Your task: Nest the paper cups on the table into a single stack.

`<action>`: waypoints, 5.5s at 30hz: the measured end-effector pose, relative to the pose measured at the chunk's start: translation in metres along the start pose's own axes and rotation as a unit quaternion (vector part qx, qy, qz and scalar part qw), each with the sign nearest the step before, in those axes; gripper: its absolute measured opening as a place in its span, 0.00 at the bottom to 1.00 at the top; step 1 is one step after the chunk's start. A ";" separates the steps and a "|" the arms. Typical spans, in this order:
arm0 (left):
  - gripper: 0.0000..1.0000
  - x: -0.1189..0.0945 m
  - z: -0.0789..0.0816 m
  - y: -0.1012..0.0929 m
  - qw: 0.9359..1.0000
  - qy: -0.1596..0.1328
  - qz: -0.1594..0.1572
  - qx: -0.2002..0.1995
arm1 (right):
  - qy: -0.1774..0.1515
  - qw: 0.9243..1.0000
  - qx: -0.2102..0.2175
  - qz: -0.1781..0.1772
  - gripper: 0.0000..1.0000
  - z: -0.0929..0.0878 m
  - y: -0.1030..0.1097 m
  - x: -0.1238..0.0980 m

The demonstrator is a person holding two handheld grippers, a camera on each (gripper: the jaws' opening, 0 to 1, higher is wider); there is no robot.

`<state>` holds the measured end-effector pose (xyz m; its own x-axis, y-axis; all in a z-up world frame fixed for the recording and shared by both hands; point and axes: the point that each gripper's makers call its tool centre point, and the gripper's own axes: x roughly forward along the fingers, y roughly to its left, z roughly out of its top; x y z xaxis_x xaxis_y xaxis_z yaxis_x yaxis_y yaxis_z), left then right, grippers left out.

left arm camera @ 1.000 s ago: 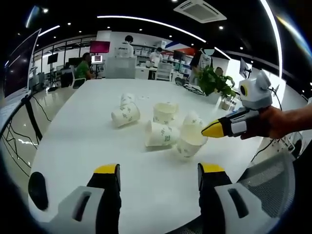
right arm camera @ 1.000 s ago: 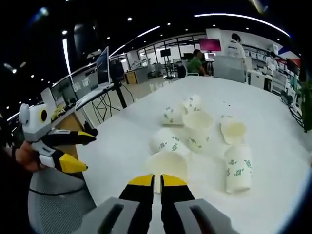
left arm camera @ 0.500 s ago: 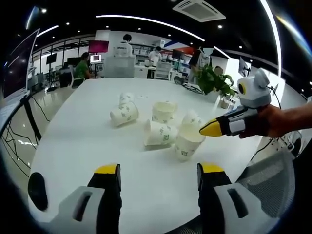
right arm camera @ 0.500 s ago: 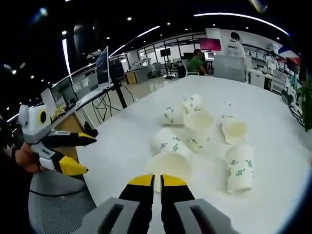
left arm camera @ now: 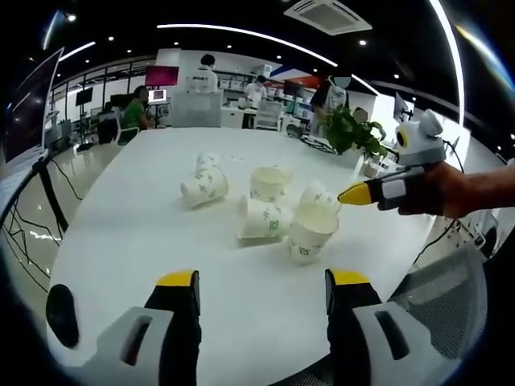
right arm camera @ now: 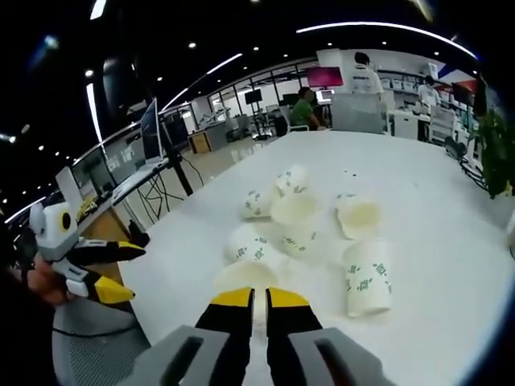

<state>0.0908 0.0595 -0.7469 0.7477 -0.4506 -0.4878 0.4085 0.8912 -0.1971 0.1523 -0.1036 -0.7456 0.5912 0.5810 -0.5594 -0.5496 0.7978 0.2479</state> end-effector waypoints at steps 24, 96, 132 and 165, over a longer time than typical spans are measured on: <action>0.61 0.002 -0.002 0.006 1.000 -0.003 0.004 -0.005 | 0.031 0.992 0.011 -0.120 0.30 0.003 -0.093 0.009; 0.58 0.004 0.010 -0.002 0.996 -0.015 -0.043 -0.077 | 0.115 0.978 -0.163 -0.067 0.36 0.029 -0.060 0.022; 0.36 0.045 0.090 -0.070 0.981 -0.053 -0.169 -0.078 | 0.105 0.938 -0.329 0.026 0.36 0.017 0.050 0.014; 0.00 0.052 0.092 -0.093 0.974 -0.033 -0.217 -0.061 | 0.088 0.943 -0.319 0.022 0.34 0.015 0.053 0.015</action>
<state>0.1401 -0.0516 -0.6757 0.5521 -0.7847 -0.2818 0.6306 0.6141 -0.4746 0.1408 -0.0503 -0.7285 0.4824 0.5311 -0.6966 -0.8485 0.4808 -0.2210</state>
